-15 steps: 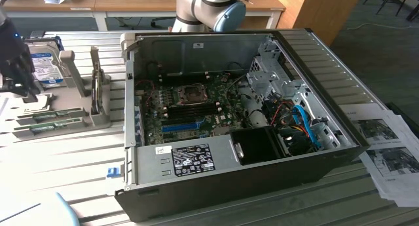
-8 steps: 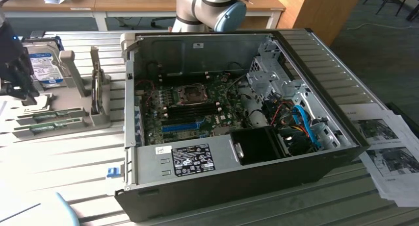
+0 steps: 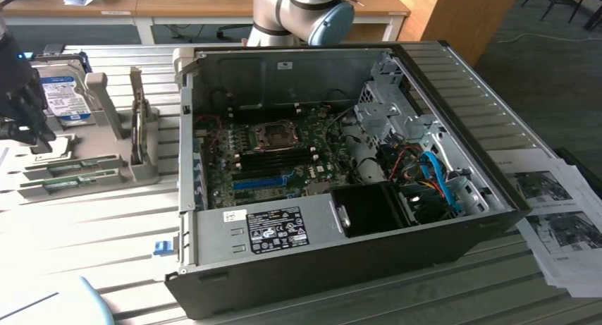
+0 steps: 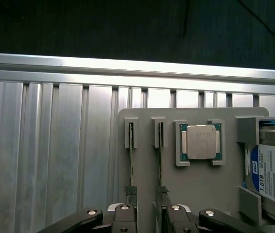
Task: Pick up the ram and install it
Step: 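Pick up the ram and move it above insertion slot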
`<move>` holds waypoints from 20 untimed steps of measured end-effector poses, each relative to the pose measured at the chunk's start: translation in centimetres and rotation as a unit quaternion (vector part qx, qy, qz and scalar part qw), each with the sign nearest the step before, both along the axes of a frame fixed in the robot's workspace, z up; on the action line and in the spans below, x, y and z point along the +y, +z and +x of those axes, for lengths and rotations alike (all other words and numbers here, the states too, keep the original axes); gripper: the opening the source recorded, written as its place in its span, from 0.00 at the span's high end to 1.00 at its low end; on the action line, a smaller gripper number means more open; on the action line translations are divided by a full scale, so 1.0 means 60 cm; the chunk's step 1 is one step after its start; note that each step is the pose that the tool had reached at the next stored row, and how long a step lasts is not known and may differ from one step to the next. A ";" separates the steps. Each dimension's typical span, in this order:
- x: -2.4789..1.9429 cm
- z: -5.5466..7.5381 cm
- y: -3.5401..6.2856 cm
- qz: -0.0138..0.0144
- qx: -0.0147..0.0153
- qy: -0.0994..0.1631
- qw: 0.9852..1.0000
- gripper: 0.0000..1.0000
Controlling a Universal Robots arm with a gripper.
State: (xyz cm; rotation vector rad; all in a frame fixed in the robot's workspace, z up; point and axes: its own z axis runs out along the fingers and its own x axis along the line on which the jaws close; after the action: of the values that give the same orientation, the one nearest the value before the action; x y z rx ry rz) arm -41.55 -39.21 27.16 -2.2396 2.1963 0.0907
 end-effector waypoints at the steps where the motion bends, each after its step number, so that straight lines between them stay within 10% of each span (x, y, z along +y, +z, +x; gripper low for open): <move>1: 0.0000 0.000 0.000 0.000 0.000 0.000 1.000 0.71; 20: -0.0014 0.000 -0.039 0.000 -0.001 0.000 1.000 0.71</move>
State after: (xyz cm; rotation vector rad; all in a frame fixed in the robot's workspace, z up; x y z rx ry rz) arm -41.55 -39.30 24.85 -2.2389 2.1957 0.0891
